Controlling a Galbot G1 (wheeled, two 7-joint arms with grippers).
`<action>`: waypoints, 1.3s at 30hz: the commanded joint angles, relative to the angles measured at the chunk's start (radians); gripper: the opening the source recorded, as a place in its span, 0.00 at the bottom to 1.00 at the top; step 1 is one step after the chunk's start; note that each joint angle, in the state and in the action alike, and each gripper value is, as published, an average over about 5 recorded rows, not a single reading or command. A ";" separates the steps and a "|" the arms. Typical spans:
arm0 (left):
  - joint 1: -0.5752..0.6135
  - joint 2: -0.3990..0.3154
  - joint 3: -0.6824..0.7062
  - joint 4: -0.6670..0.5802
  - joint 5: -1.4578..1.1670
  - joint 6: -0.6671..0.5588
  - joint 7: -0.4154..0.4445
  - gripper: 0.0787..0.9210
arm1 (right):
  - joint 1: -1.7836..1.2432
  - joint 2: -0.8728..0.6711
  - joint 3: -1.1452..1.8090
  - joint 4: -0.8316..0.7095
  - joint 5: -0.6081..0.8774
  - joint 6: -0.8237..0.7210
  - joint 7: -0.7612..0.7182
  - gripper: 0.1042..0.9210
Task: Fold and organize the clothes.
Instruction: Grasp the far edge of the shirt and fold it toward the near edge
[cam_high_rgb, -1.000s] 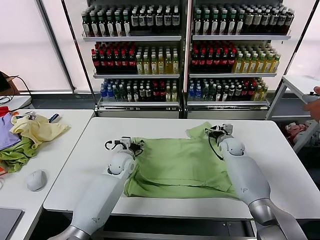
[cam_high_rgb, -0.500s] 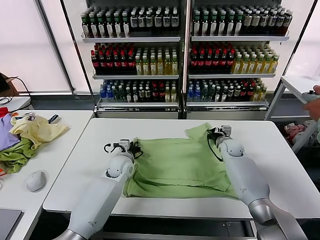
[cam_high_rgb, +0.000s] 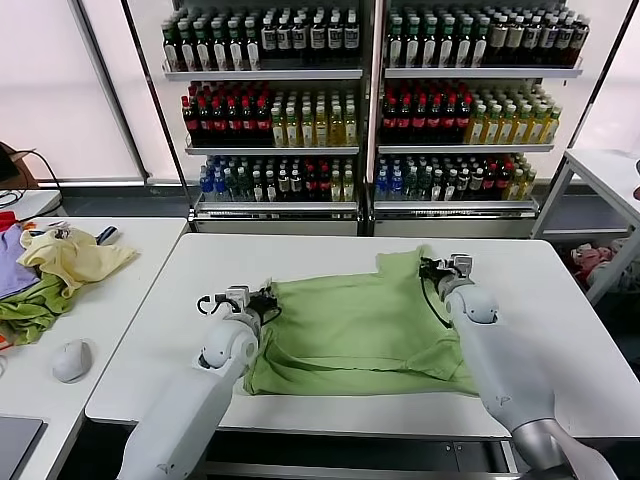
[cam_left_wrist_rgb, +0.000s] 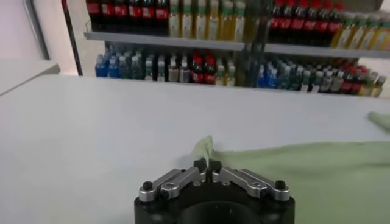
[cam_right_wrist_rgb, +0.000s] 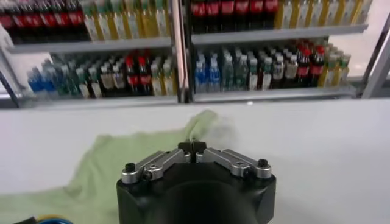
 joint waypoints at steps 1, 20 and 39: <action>0.090 0.065 -0.023 -0.231 -0.054 -0.058 0.002 0.02 | -0.213 -0.087 0.077 0.388 0.051 0.015 0.011 0.01; 0.384 0.156 -0.083 -0.491 -0.078 0.009 0.008 0.02 | -0.771 -0.100 0.371 0.816 0.042 -0.037 0.054 0.01; 0.433 0.144 -0.072 -0.521 0.171 0.034 -0.005 0.22 | -0.841 -0.045 0.362 0.842 -0.034 -0.072 0.088 0.19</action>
